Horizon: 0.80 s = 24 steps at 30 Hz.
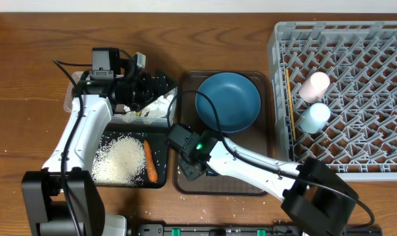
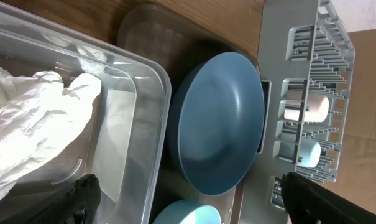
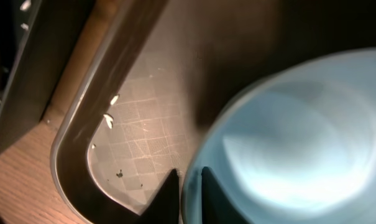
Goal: Sort waste into correct bins and load items into the dishwasher rack
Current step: 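Reach the right gripper to the light-blue bowl and grasp its rim, then lift the light-blue bowl and carry it to the back of the rack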
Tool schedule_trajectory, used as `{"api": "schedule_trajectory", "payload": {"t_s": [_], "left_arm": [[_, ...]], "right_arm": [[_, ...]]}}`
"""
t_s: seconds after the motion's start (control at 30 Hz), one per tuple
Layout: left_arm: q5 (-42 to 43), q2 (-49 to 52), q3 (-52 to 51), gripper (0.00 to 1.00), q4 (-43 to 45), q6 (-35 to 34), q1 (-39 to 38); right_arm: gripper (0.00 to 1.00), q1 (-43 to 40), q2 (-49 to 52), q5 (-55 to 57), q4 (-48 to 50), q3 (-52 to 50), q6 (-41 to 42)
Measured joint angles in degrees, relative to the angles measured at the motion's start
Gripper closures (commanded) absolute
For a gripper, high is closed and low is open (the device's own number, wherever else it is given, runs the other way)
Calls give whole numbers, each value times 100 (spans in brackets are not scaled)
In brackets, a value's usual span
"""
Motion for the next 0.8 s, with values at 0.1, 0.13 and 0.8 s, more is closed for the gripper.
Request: {"api": "schedule_trajectory", "payload": {"t_s": [0.1,0.13,0.8], "left_arm": [[0,0,0,5,0,0,0],[2,0,0,5,0,0,0],[0,0,0,5,2,0,0]], "right_arm": [[99,0,-2,50,17,28,-92],[99,0,-2,55,33,28,-133],[99,-267,0,-883,-2170,2527,-870]]}}
